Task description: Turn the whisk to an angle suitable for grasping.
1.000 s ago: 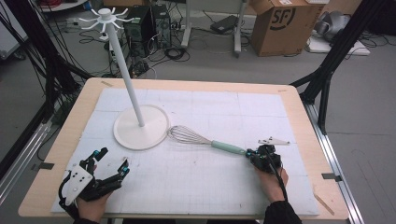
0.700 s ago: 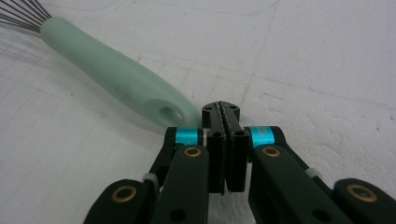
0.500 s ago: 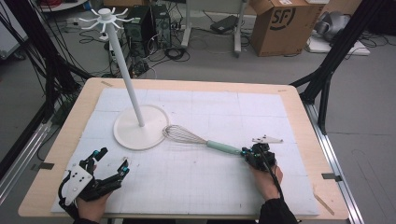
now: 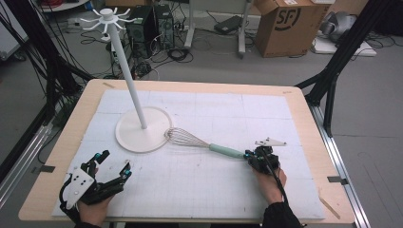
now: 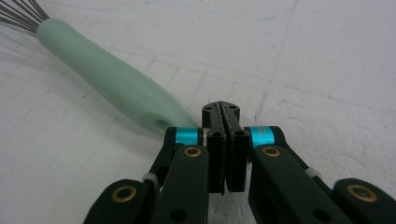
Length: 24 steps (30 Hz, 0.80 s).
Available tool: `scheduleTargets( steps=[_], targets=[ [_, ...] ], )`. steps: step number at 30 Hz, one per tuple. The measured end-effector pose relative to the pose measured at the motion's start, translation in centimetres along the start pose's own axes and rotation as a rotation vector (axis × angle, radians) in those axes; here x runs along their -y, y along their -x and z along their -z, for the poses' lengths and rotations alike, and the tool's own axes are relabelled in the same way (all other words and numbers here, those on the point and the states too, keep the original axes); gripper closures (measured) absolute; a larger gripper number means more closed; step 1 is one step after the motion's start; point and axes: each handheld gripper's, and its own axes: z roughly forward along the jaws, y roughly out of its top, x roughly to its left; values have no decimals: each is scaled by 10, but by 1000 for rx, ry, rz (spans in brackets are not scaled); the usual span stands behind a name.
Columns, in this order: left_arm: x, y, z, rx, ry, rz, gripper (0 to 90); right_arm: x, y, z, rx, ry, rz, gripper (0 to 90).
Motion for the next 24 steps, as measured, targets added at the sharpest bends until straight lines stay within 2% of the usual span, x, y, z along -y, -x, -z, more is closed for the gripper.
scheduleTargets(
  steps=[8, 24],
  targets=[
    [0, 0, 0, 0, 1, -1, 193, 0, -5, -1, 0, 1, 16, 894],
    [0, 0, 0, 2, 2, -1, 193, 1, -9, -1, 3, 13, 12, 894]
  ],
)
